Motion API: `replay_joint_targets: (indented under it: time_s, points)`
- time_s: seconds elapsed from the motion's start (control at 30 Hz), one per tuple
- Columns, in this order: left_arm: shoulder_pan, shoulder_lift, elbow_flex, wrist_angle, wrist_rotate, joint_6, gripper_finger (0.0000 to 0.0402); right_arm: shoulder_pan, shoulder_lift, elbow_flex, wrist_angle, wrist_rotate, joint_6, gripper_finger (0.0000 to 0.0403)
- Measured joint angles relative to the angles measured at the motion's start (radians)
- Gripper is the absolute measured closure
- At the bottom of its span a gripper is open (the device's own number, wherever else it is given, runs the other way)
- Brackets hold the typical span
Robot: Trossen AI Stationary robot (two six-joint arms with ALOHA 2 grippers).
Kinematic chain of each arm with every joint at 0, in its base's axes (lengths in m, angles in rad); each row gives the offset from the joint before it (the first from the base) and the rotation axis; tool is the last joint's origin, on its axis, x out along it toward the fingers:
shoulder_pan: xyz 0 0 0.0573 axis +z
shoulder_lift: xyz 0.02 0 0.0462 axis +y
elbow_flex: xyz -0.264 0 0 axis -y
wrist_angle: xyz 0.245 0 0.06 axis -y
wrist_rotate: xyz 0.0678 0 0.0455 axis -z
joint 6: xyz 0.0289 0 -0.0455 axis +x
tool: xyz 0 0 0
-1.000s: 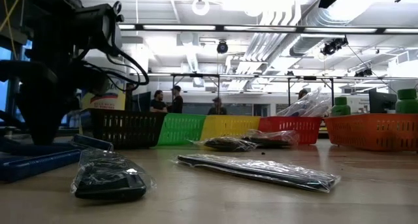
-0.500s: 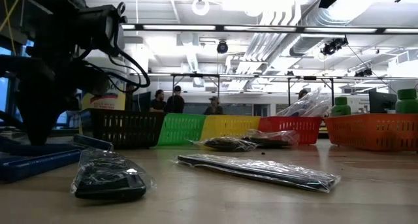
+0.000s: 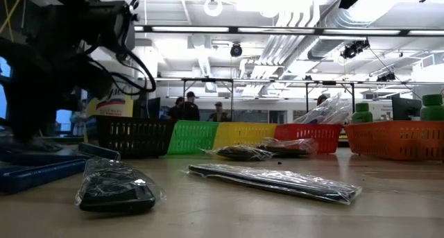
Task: Pick & Place Travel size toiletries
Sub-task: Put the black hair comb into the yellow bin
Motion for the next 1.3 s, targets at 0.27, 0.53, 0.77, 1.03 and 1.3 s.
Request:
replay_joint_targets:
  time_s: [0.27, 0.53, 0.77, 1.03, 1.3]
  points:
    - [0.000, -0.002, 0.064, -0.080, 0.029, 0.045, 0.0401, 0.000, 0.000, 0.000, -0.001, 0.000, -0.003, 0.0239]
    - [0.000, -0.003, 0.137, -0.200, 0.081, 0.100, 0.0401, 0.000, 0.000, 0.000, -0.009, 0.000, -0.004, 0.0239]
    - [0.000, -0.004, 0.215, -0.250, 0.095, 0.133, 0.0401, 0.000, 0.000, 0.000, -0.016, 0.000, -0.005, 0.0239]
    - [0.001, -0.004, 0.294, -0.262, 0.120, 0.132, 0.0401, 0.000, 0.000, 0.000, -0.018, 0.000, -0.023, 0.0239]
    - [0.001, -0.004, 0.405, -0.268, 0.119, 0.129, 0.0401, 0.000, 0.000, 0.000, -0.018, 0.000, -0.030, 0.0239]
